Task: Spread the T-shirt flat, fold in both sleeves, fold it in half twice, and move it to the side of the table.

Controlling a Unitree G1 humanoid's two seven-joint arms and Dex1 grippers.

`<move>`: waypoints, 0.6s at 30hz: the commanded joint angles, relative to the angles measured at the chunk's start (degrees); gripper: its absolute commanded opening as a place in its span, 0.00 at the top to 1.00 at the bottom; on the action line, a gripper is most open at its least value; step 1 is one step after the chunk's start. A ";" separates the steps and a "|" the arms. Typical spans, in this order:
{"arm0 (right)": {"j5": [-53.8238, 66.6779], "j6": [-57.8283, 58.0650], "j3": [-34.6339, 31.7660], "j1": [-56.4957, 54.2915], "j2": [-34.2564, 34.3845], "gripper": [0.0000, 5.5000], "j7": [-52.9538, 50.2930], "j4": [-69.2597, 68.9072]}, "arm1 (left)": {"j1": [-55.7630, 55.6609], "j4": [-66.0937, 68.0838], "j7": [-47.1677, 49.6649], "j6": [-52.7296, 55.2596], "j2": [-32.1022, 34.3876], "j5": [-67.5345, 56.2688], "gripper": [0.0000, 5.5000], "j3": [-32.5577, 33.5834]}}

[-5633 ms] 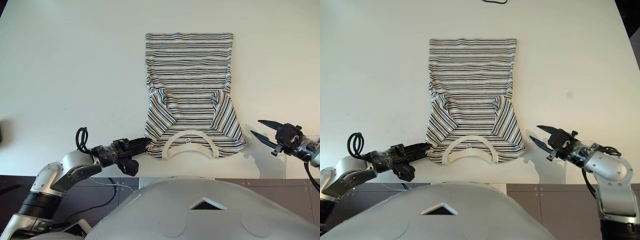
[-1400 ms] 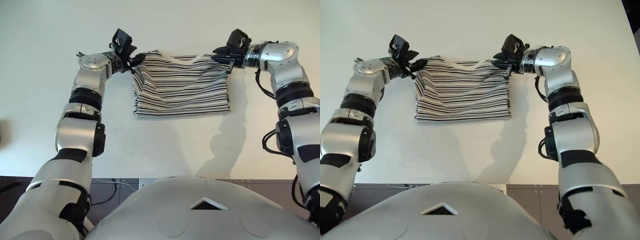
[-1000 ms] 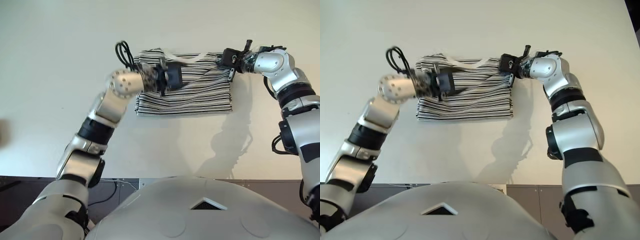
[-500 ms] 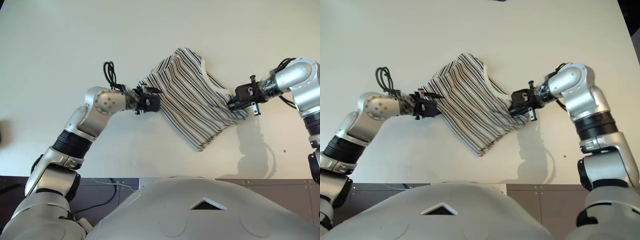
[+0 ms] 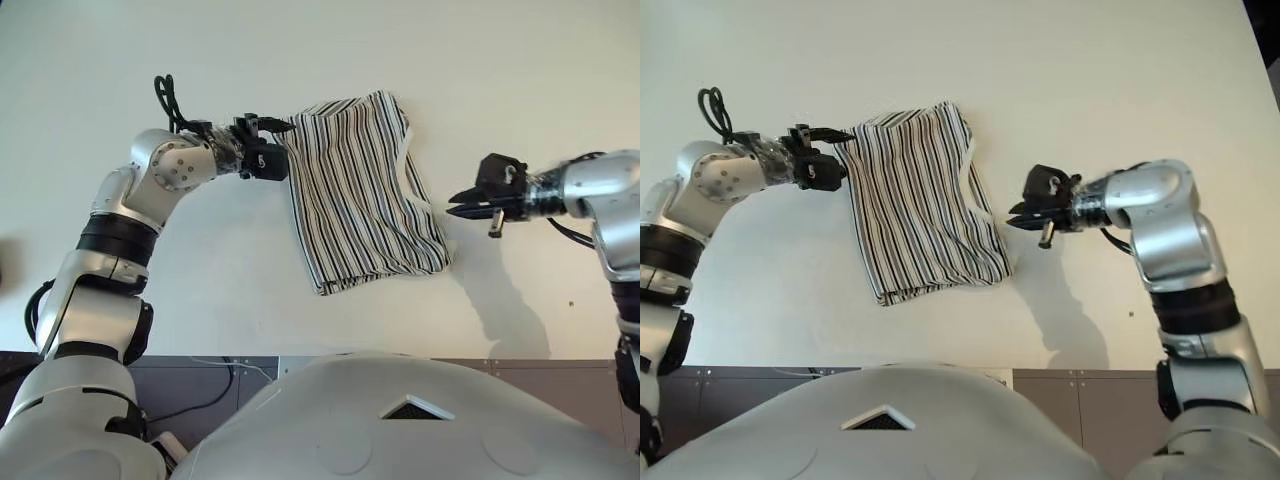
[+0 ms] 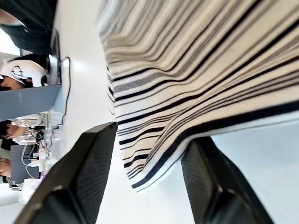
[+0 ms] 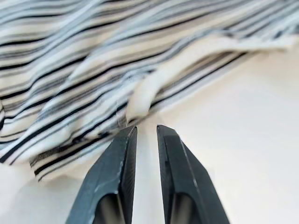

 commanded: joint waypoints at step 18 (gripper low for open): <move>-9.90 -45.99 6.57 3.68 7.14 0.86 -15.06 19.30 | 33.24 -34.85 -9.38 5.85 9.69 2.98 0.58 -3.70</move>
